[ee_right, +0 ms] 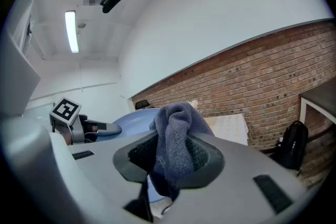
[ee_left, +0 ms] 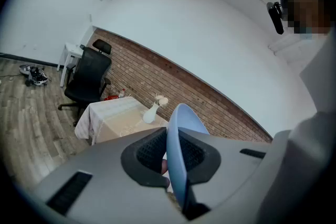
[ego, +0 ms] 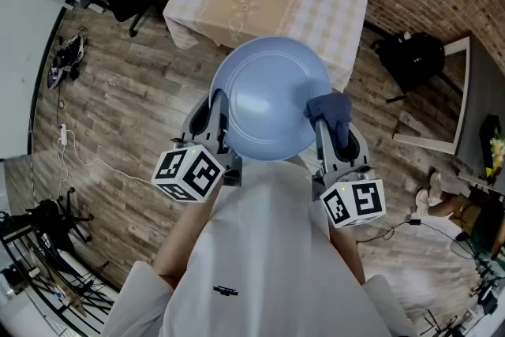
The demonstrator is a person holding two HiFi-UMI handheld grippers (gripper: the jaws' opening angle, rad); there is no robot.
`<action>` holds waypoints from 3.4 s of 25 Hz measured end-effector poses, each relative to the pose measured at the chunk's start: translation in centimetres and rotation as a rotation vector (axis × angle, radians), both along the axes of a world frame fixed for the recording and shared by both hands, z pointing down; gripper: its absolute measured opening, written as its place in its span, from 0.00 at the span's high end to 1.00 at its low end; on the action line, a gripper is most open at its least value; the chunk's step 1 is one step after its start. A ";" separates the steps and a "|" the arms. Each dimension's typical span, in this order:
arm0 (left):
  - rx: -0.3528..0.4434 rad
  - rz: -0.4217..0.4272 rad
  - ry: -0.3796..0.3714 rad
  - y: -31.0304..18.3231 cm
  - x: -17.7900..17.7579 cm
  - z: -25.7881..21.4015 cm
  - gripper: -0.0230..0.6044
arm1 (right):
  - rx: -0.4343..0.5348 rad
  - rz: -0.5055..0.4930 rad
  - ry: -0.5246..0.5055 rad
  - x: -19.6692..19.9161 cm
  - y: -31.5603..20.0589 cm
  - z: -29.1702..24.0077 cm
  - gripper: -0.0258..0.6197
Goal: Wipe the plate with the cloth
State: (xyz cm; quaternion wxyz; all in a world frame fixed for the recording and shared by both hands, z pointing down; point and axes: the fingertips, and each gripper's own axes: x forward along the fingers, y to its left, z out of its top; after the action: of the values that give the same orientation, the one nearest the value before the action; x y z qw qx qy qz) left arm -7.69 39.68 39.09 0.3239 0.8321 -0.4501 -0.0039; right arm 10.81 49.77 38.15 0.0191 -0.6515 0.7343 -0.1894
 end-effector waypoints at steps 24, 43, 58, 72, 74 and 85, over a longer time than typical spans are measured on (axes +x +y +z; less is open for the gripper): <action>-0.008 -0.037 -0.038 -1.6 -0.6 0.9 0.91 | 0.030 -0.012 -0.009 1.1 -2.2 -0.7 0.77; -0.078 0.021 -0.043 -23.1 1.8 2.8 0.91 | -0.023 0.041 -0.033 3.0 -23.2 0.2 0.77; -0.105 0.116 -0.012 -45.2 0.5 2.3 0.90 | -0.047 0.104 -0.026 -1.0 -45.4 -1.4 0.77; -0.116 0.079 -0.011 -47.6 4.4 1.7 0.91 | -0.033 -0.051 -0.012 1.2 -50.9 -2.1 0.77; -0.099 0.084 -0.020 -47.8 5.2 1.4 0.91 | -0.022 -0.075 -0.022 1.5 -51.6 -2.2 0.77; -0.086 0.068 -0.026 -47.3 6.2 1.2 0.90 | -0.008 -0.237 -0.028 -1.5 -53.3 -2.3 0.77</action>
State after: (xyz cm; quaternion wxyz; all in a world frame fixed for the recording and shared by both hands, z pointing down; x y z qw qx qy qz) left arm -1.46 -7.62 40.28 0.3535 0.8321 -0.4257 0.0374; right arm 9.33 -3.50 35.81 0.0041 -0.5576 0.8050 -0.2024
